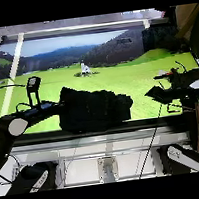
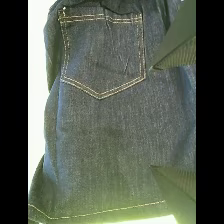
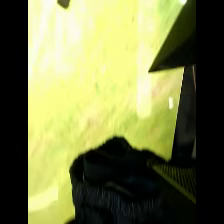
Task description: Fold the clothes and pants, and hang the long-sleeved shirts on hangers.
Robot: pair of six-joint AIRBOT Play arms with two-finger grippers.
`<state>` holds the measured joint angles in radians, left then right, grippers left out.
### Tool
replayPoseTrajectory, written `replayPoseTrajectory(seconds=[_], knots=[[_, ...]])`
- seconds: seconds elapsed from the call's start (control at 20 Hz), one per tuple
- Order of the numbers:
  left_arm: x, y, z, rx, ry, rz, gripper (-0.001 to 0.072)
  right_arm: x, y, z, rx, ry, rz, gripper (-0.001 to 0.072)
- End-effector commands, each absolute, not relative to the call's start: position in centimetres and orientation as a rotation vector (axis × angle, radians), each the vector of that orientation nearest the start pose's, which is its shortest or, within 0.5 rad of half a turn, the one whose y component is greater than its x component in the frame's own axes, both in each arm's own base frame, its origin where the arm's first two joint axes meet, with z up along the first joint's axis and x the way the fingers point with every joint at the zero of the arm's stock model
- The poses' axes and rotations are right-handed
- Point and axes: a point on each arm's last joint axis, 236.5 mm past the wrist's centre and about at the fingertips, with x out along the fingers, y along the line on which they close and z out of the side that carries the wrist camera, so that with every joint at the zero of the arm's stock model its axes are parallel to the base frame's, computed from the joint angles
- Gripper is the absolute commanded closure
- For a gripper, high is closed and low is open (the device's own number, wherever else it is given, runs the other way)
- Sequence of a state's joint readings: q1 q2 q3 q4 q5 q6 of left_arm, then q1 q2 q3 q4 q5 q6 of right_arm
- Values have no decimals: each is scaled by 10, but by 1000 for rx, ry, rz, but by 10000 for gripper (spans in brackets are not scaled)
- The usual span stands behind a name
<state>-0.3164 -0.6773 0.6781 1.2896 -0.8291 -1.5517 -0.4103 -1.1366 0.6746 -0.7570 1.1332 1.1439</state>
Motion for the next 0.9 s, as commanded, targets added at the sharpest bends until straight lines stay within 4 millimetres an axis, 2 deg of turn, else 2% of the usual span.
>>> replayPoseTrajectory(seconds=[0.0, 0.2, 0.3, 0.5, 0.7, 0.85], knots=[[288, -145, 70, -160, 866, -401, 55, 321, 54, -40, 1088, 1150, 430, 8], [288, -145, 70, -183, 871, -391, 55, 326, 99, -88, 1055, 1260, 469, 7], [288, -145, 70, -183, 871, -391, 55, 322, 122, -100, 1018, 1323, 508, 7], [288, -145, 69, -182, 872, -390, 55, 323, 158, -97, 914, 1361, 609, 10], [288, -145, 69, -182, 873, -391, 55, 307, 198, -84, 813, 1412, 750, 12], [288, -145, 69, -182, 873, -391, 55, 304, 212, -83, 767, 1418, 786, 31]])
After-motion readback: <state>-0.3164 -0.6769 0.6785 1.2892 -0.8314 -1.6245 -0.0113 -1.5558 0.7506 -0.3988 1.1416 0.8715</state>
